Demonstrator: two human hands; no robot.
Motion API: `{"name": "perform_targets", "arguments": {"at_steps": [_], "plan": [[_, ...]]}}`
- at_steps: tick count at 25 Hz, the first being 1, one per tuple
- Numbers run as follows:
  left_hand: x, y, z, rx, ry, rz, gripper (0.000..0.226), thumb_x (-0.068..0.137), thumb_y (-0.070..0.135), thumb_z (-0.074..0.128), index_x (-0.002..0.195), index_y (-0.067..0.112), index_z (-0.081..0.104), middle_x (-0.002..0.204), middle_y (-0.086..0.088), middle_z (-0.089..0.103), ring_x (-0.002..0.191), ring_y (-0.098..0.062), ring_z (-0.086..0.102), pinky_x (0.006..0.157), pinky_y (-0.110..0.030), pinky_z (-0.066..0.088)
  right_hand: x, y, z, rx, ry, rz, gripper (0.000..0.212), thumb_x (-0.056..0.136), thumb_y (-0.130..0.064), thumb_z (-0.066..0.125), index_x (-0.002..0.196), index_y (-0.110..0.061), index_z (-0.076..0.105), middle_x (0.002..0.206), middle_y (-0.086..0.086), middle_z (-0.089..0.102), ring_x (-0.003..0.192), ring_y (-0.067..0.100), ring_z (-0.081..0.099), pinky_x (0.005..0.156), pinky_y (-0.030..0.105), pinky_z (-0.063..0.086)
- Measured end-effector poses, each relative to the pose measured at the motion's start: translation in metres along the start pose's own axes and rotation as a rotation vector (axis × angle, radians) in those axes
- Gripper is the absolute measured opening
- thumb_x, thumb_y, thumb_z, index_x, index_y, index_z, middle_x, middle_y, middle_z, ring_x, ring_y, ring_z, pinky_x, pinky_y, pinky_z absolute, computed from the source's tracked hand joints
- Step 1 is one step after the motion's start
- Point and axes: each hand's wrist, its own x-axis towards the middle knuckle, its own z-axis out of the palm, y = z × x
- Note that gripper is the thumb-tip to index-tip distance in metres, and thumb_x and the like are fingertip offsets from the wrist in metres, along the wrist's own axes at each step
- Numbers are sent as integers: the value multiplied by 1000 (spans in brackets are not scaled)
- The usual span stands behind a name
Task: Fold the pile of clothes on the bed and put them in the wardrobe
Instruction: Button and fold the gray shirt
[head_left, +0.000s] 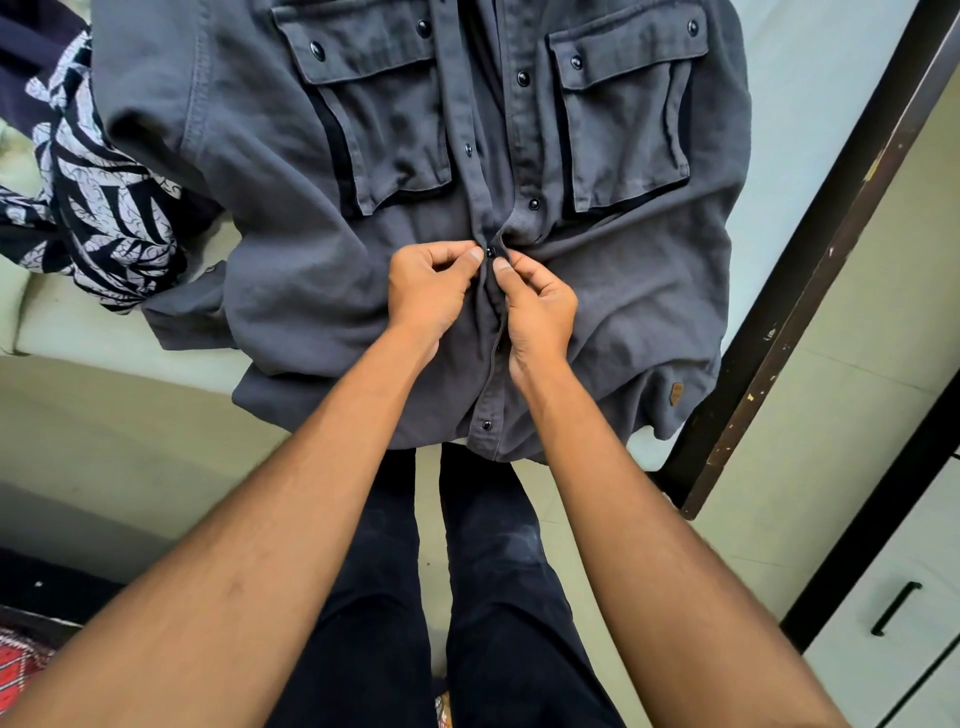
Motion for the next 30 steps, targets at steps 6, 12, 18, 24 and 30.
{"name": "perform_targets", "arguments": {"at_steps": [6,12,18,24,30], "plan": [[-5,0,0,42,15,42,16,91,12,72,105,8,77,95,-1,77,87,-7,71,91,-26,57,0,2,1,0,-10,-11,21,91,2,71,111,-1,74,103,17,77,100,24,74,97,37,58],[-7,0,1,46,25,45,17,90,12,72,106,8,77,98,-1,77,96,-10,72,94,-28,56,0,4,1,61,-33,17,24,91,3,70,114,-1,73,100,11,77,98,18,74,97,34,58],[-5,-1,0,31,18,-5,20,92,10,70,111,7,75,104,-1,75,102,-10,70,98,-27,54,-1,6,4,-30,-39,-43,21,88,0,75,109,-4,76,109,13,76,106,18,73,95,28,56],[2,-2,-6,-30,-46,-89,29,77,2,65,100,13,78,98,6,75,106,-15,70,102,-37,53,6,7,2,-244,-36,-173,19,87,1,76,106,0,77,102,1,75,99,8,71,91,20,54],[2,7,-8,-95,-85,-122,13,77,21,66,79,17,78,90,-9,77,90,-16,72,87,-30,58,3,-15,-6,-348,-189,-42,20,92,-10,73,111,-8,77,110,2,77,100,4,70,90,23,55]]}}
